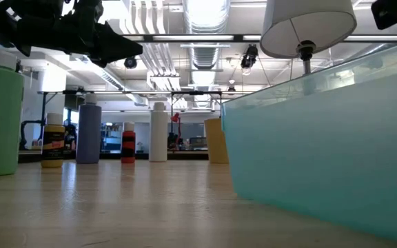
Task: Pick & Place Paint Supplies
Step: Put the big green paint bottle into the green bin
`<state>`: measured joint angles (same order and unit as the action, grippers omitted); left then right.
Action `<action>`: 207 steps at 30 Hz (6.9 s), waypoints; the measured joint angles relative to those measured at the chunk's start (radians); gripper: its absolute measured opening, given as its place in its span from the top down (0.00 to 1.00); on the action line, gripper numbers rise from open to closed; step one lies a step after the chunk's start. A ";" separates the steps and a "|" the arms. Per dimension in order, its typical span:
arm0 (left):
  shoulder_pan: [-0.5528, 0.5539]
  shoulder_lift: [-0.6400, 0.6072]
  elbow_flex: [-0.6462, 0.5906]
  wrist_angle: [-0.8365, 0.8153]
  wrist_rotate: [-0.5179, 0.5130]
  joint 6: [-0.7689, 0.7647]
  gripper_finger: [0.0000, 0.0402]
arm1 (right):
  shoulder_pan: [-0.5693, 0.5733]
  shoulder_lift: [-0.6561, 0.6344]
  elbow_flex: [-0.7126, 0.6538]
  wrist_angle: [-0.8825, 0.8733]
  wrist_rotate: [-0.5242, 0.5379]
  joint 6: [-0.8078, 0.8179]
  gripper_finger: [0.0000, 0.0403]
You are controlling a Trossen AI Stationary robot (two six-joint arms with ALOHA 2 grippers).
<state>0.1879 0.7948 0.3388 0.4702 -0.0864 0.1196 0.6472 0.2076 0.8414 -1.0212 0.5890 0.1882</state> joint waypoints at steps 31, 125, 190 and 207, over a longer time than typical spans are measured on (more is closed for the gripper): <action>0.000 0.000 0.000 0.000 0.000 0.000 0.76 | 0.001 -0.173 -0.070 -0.037 -0.037 -0.035 0.98; -0.664 0.437 0.920 -1.135 -0.176 -0.277 0.51 | 0.001 -0.172 -0.069 -0.036 -0.038 -0.035 0.98; -0.723 0.799 0.897 -0.954 0.397 0.024 0.30 | 0.000 -0.172 -0.069 -0.036 -0.038 -0.035 0.98; -0.687 0.776 0.811 -0.807 0.493 0.092 0.29 | 0.001 -0.172 -0.069 -0.037 -0.038 -0.035 0.98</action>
<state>-0.4988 1.5708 1.1495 -0.3369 0.4064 0.2119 0.6479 0.0360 0.7727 -1.0580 0.5510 0.1532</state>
